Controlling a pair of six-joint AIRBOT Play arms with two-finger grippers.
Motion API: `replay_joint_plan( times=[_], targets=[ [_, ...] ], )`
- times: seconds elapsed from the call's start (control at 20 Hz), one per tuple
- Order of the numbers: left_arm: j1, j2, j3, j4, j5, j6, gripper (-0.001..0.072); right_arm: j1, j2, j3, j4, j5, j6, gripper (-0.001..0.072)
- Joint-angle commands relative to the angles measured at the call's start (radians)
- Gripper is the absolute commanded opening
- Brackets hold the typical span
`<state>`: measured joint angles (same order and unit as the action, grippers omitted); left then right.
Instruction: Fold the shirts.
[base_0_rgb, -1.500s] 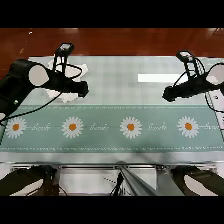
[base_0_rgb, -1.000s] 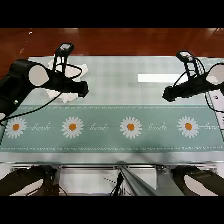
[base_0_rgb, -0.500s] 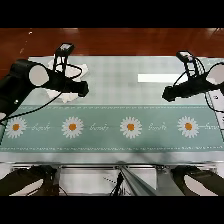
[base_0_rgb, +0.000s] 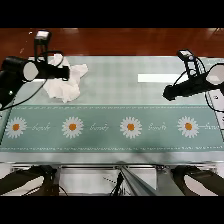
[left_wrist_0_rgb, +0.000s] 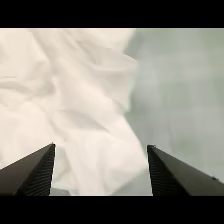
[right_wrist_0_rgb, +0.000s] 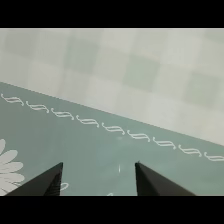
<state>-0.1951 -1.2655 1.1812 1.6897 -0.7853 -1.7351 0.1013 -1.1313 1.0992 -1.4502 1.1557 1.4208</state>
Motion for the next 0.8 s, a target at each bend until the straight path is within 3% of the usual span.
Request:
replay_joint_plan(
  times=[0.0,0.2,0.5,0.75],
  targets=[
    [0.158,-0.068,0.0,0.038,0.101,-0.047,0.072,0.0,0.0,0.0,-0.008,-0.004,0.0,0.0534],
    [0.26,-0.171,0.0,-0.036,0.097,-0.042,0.072,0.0,0.0,0.0,-0.007,-0.004,0.001,0.0534],
    [0.267,-0.32,0.0,-0.192,0.113,0.097,0.072,0.0,0.0,0.0,-0.006,-0.004,0.001,0.0534],
    [0.267,-0.38,0.0,-0.27,0.111,0.103,0.0715,0.0,0.0,0.0,0.005,-0.004,0.019,0.0534]
  ],
)
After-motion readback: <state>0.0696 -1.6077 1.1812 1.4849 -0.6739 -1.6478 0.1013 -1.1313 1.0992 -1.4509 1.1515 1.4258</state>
